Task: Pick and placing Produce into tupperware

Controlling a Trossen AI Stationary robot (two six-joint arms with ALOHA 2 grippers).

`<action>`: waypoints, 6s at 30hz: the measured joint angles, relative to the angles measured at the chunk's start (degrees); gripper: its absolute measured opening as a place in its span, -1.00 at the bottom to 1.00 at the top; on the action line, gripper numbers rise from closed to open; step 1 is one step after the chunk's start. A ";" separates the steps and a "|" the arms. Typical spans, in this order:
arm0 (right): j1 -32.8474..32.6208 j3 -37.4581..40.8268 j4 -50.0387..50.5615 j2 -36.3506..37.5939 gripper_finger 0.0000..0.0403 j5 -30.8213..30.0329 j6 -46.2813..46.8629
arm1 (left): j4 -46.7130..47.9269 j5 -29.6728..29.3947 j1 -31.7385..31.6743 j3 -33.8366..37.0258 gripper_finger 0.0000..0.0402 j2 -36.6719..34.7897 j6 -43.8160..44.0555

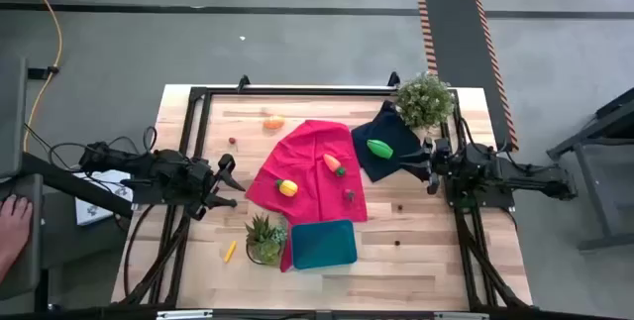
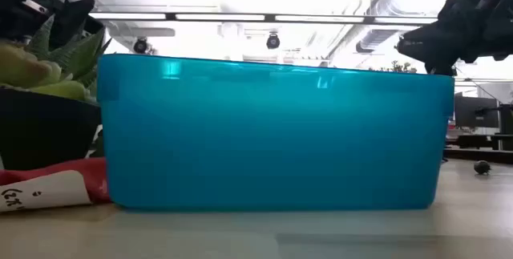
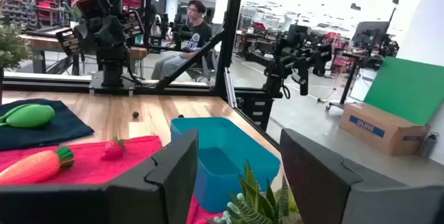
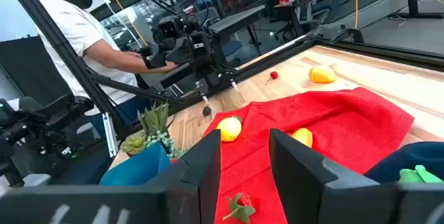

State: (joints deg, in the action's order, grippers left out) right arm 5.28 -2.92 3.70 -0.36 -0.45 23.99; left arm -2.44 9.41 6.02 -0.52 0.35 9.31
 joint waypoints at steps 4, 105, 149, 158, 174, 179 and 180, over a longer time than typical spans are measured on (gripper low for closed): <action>0.00 0.00 -0.01 0.01 -0.43 0.00 0.02 | 0.00 0.00 0.00 0.00 -0.04 0.01 -0.01; -0.04 0.00 -0.36 0.01 -0.43 0.39 39.95 | -0.83 -1.55 0.00 0.01 -0.04 -0.01 9.30; -10.45 -31.64 19.28 -29.79 -0.99 -8.15 39.49 | -0.44 -1.54 0.00 0.01 -0.04 0.00 7.49; -16.98 -33.44 21.95 -43.84 -0.98 -6.44 51.09 | -0.45 -1.55 0.00 0.00 -0.04 -0.01 7.49; -23.90 -33.44 25.25 -57.08 -0.98 -6.40 68.83 | -0.39 -1.55 0.00 0.00 -0.04 -0.01 7.49; -25.02 -33.44 27.33 -58.81 -0.98 -6.43 72.03 | -0.39 -1.55 0.00 0.01 -0.04 0.01 7.49; -25.17 -33.46 27.45 -59.00 -0.98 -6.43 72.74 | -0.39 -1.55 0.00 -0.01 -0.04 -0.01 7.49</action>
State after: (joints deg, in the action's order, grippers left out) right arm -19.89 -36.38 31.15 -59.36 -6.87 96.72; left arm -2.83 7.86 6.02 -0.54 0.34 16.80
